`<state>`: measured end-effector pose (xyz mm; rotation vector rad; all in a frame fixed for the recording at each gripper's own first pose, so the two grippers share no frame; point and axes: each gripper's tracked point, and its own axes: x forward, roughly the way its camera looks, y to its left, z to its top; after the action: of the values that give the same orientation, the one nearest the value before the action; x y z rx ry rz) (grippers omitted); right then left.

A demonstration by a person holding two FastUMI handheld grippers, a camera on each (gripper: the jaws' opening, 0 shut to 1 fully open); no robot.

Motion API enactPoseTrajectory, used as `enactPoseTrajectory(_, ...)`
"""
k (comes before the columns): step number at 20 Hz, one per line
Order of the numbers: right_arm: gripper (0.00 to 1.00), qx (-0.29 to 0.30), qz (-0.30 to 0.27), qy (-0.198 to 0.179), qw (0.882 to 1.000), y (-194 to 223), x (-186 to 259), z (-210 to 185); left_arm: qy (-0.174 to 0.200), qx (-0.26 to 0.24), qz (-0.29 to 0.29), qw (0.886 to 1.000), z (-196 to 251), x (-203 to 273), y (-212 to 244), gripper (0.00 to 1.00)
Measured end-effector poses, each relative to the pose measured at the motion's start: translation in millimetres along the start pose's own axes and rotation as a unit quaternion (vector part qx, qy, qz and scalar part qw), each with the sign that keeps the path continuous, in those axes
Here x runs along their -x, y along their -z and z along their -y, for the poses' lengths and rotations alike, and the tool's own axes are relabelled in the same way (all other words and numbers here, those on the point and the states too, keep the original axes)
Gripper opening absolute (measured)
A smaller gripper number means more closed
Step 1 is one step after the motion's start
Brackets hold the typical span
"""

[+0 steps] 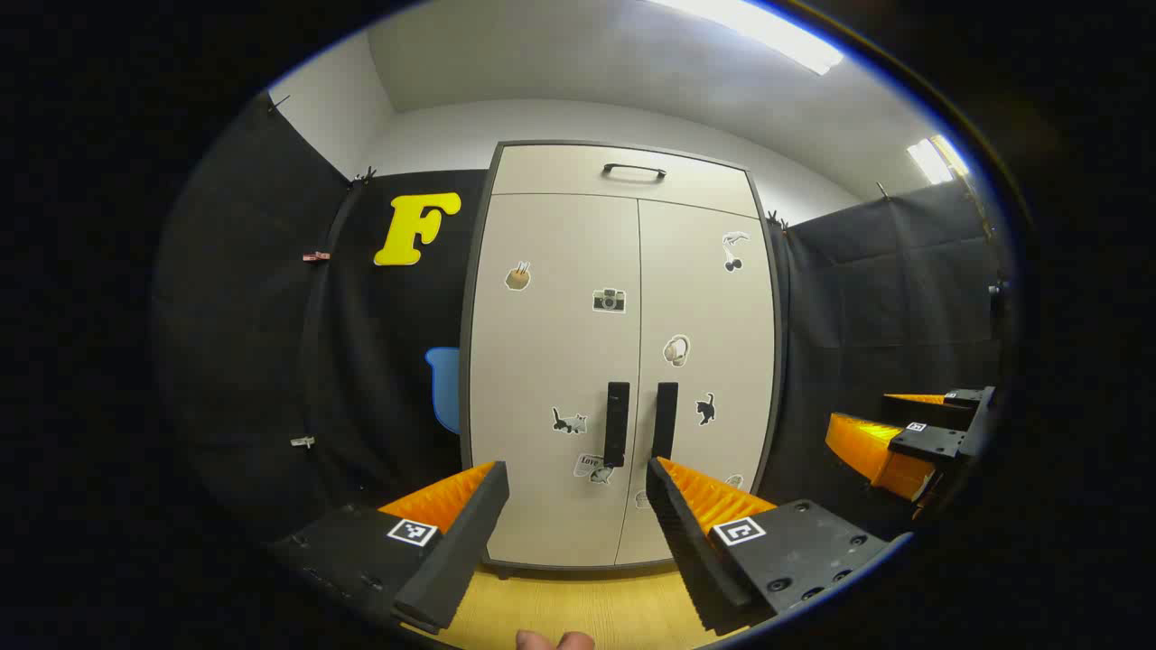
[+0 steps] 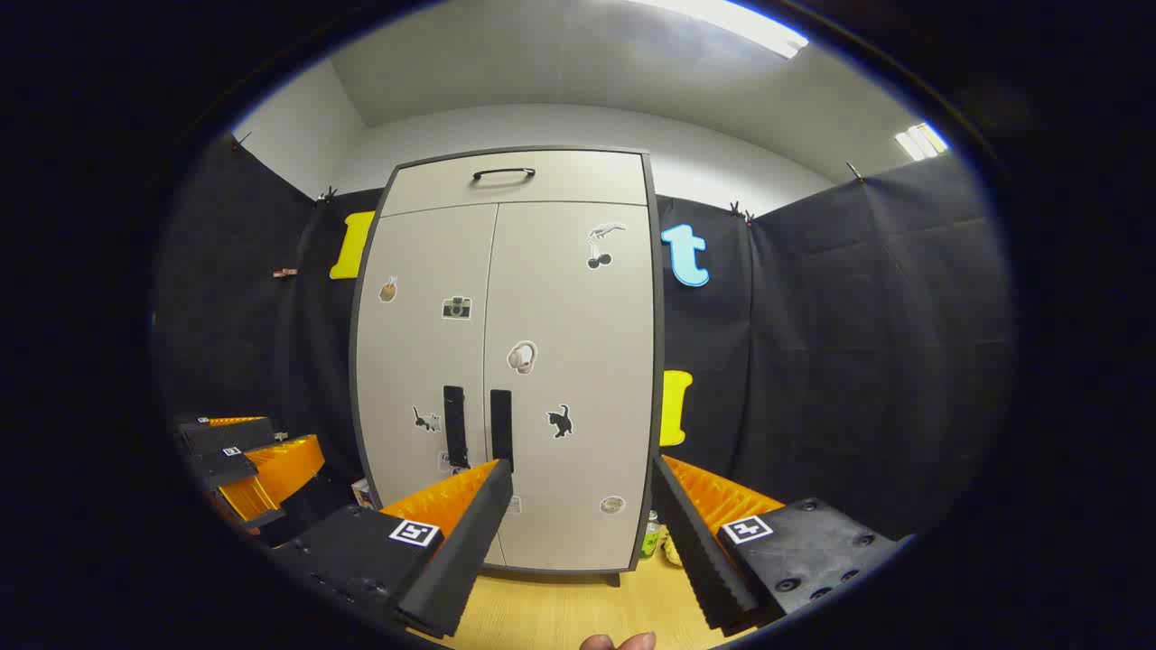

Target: Open the right door of the double-door shoe cabinet with the right hand, and open the left door with the left hand.

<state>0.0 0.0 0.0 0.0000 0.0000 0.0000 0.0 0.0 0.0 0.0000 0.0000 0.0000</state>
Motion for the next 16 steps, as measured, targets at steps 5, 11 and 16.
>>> enactPoseTrajectory(5,0.97,-0.001,-0.004,-0.002,1.0,2.1,0.3,-4.0,0.003,0.005,0.003,1.0,0.0,-0.6,-1.8,0.95)
enactPoseTrajectory(11,0.97,0.0,-0.007,0.002,1.0,2.5,2.3,-6.2,-0.001,0.0,0.005,1.0,-6.8,1.3,-2.8,0.95)
enactPoseTrajectory(16,0.97,-0.002,-0.005,0.002,1.0,2.8,4.7,-9.0,-0.001,-0.002,0.003,1.0,-7.5,4.4,-1.6,0.95)
